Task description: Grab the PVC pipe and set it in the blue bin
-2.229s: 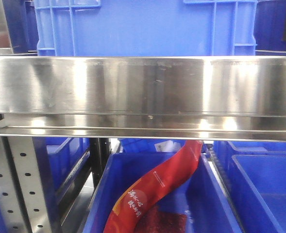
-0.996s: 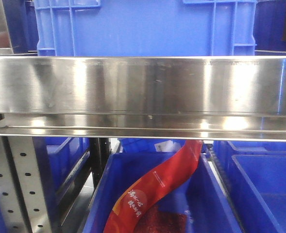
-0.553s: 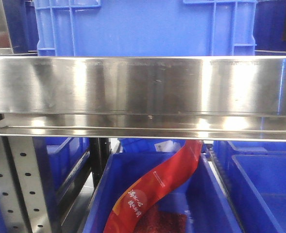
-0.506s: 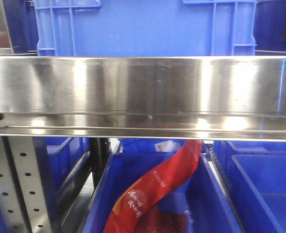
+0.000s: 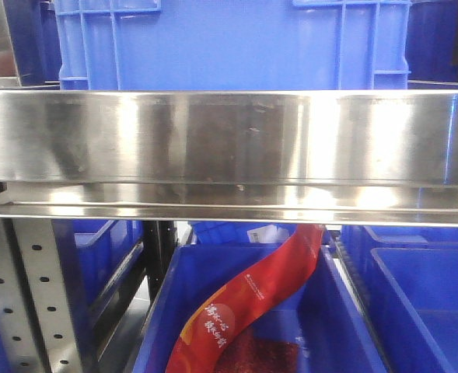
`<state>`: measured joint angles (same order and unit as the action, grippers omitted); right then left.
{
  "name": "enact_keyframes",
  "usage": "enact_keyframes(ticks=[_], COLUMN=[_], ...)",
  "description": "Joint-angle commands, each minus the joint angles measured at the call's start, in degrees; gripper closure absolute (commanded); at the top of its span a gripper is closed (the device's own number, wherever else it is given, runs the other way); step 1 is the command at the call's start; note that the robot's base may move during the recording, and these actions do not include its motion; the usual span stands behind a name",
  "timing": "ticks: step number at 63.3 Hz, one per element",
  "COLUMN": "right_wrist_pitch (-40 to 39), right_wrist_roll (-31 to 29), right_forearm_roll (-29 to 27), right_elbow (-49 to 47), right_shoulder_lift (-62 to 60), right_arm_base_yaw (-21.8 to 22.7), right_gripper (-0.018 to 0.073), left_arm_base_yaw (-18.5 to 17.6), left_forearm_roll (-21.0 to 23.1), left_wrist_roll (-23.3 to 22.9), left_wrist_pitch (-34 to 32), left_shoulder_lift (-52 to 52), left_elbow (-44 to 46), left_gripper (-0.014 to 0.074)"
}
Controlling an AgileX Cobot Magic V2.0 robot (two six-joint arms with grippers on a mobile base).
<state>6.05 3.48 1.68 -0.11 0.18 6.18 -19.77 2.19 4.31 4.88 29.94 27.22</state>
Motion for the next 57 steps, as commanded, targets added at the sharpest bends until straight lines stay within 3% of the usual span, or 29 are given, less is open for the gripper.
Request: enact_keyframes(ticks=[1,7,16,26,39,44,57], right_wrist_pitch=[-0.5,-0.5,-0.5,-0.5,-0.5,-0.5,-0.5], right_wrist_roll=[-0.2,-0.2,-0.2,-0.2,-0.2,-0.2,-0.2], right_forearm_roll=[-0.2,-0.2,-0.2,-0.2,-0.2,-0.2,-0.2], right_elbow=[0.1,0.1,0.1,0.1,0.1,0.1,0.1], right_shoulder_lift=[-0.2,-0.2,-0.2,-0.2,-0.2,-0.2,-0.2], right_arm_base_yaw=[0.2,0.2,0.2,0.2,0.2,0.2,0.2], right_gripper=[0.0728,0.0728,0.0728,0.0728,0.0728,0.0728,0.0728], left_arm_base_yaw=[4.1,8.1,13.9,17.2,17.9,17.9,17.9], left_forearm_roll=[-1.4,-0.7,1.2,1.9,2.4,0.5,0.5], left_wrist_roll=[0.0,0.0,0.0,0.0,-4.6,-4.6,-4.6], left_wrist_pitch=[-4.4,-8.8,-8.9,-8.0,-2.6,-1.2,-1.2], left_shoulder_lift=[-3.8,-8.3,-16.6,-25.2,-29.9,-29.9,-29.9], left_elbow=[-6.4,-12.7,-20.1,-25.4,-27.2,-27.2,-27.2], left_gripper=[0.0708,0.0708,0.0708,0.0708,0.0708,0.0708,0.0708])
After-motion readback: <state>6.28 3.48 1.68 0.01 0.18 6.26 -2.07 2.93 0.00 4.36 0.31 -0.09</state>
